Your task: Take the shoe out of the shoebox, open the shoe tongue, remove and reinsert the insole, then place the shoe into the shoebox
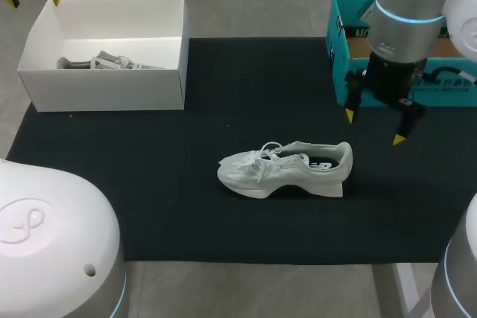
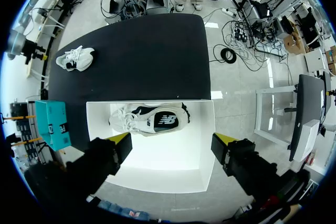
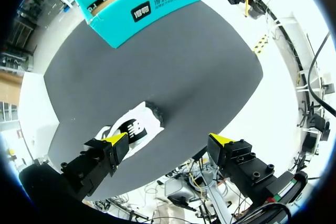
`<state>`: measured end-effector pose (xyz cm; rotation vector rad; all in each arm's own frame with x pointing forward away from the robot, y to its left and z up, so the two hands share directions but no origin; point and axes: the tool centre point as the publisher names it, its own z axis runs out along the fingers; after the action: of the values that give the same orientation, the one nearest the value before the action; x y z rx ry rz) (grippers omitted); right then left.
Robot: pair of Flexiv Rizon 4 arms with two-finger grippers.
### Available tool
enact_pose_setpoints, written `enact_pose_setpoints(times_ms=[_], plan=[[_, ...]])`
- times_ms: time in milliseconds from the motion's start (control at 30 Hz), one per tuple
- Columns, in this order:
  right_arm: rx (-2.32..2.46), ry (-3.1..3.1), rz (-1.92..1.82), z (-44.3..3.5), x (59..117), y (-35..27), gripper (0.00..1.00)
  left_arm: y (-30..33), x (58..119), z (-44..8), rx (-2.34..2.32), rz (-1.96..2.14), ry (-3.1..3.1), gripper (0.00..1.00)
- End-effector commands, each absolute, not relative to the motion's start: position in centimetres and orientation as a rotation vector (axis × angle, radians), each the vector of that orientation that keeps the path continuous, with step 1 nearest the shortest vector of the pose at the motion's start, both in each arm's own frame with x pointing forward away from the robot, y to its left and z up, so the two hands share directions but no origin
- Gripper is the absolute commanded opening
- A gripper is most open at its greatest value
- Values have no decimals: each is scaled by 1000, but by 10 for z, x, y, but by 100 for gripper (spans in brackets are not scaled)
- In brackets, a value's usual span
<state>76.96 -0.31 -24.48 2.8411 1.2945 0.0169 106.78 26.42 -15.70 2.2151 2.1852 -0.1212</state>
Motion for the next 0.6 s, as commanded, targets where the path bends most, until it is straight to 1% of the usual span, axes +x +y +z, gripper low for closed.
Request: enact_pose_setpoints(times_ms=[33,167,267,367,533,600], plan=[[2578,1698,218,-245,766,7,100,264,1068,-157,2216,-120,2185,100],[2205,2101,359,-243,762,4,100,264,1068,-157,2216,-120,2185,100],[1974,2304,387,-242,763,-6,100,264,1068,-157,2216,-120,2185,100],[1865,2404,361,-241,770,-16,100,264,1068,-157,2216,-120,2185,100],[1688,2594,489,-234,765,-24,100,264,1068,-157,2216,-120,2185,100],[1779,2510,382,-239,766,-24,100,264,1068,-157,2216,-120,2185,100]])
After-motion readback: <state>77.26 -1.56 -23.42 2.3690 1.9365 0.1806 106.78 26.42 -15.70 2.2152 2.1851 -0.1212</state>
